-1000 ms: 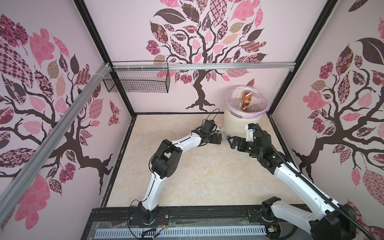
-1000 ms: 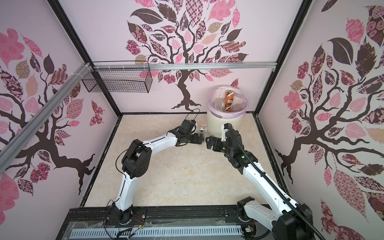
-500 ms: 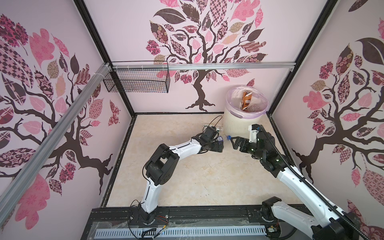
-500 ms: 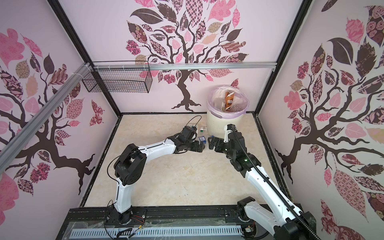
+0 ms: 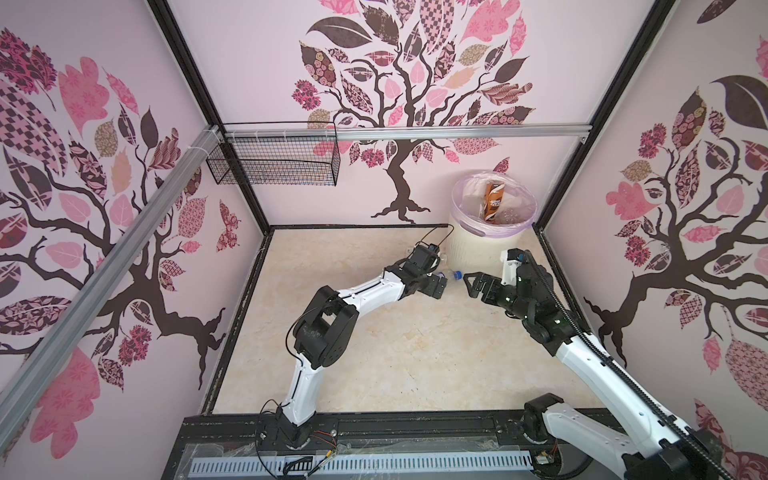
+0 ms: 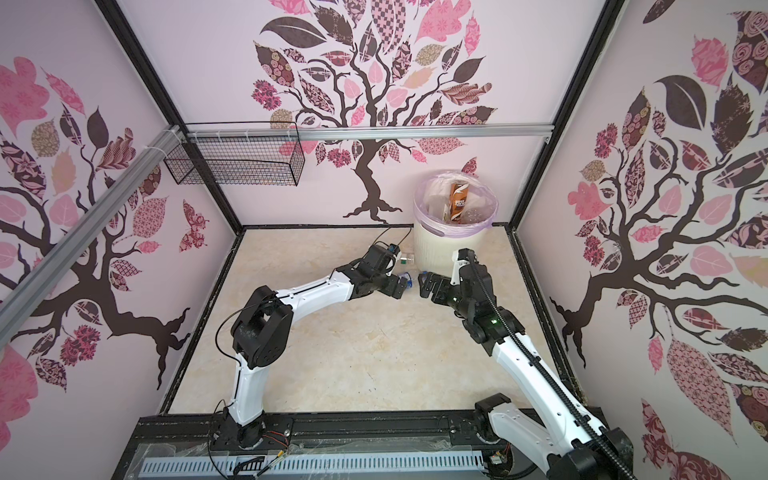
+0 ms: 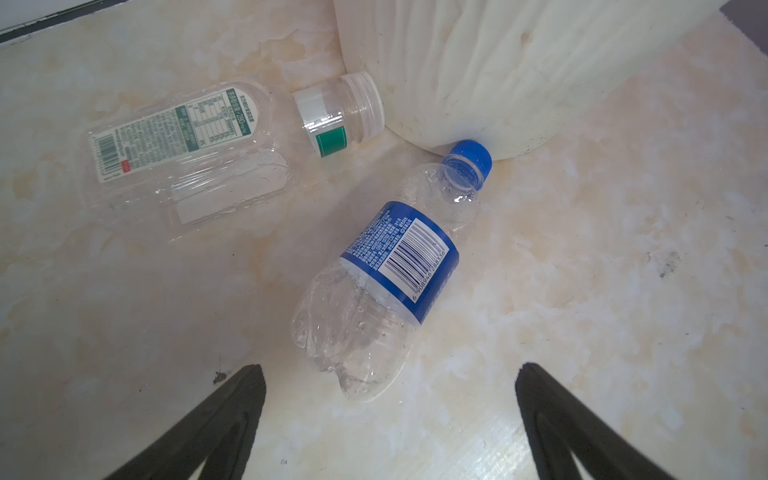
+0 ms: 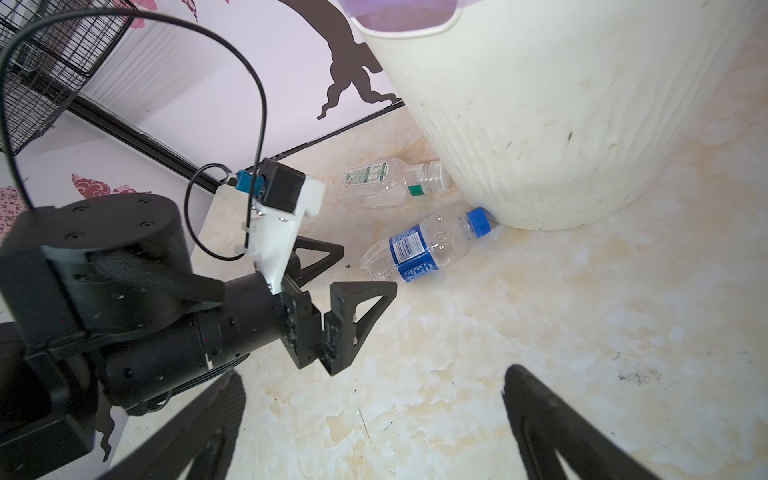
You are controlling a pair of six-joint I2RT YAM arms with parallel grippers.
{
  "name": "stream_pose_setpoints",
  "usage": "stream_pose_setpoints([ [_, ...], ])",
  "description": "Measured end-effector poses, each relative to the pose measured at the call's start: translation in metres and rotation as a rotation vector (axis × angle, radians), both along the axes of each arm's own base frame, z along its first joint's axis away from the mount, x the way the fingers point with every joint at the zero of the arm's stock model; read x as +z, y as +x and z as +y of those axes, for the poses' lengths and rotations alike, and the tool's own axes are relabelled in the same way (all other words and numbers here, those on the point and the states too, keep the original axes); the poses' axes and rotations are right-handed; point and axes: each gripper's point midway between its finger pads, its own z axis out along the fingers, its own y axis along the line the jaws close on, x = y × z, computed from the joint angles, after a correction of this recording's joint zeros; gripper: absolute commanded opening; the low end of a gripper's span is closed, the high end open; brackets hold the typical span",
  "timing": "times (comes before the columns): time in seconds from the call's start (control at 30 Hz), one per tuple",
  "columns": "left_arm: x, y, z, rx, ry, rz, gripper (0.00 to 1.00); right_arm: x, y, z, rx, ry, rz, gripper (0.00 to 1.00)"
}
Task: Throw the plastic bottles in the bin
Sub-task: 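Close the left gripper on the blue-label bottle body and lift it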
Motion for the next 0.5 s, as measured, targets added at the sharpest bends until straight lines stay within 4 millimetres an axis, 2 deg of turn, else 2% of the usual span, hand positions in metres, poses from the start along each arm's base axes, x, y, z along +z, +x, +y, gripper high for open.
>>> stream_pose_setpoints([
  [0.3,-0.025,0.013,-0.009,-0.067,0.035,0.010,0.97,-0.013,0.002,0.007,0.028,0.014,0.053,1.00],
  [0.5,-0.038,0.017,-0.009,-0.089,0.043,0.028,0.90,-0.020,0.004,0.009,0.037,0.029,0.080,1.00],
])
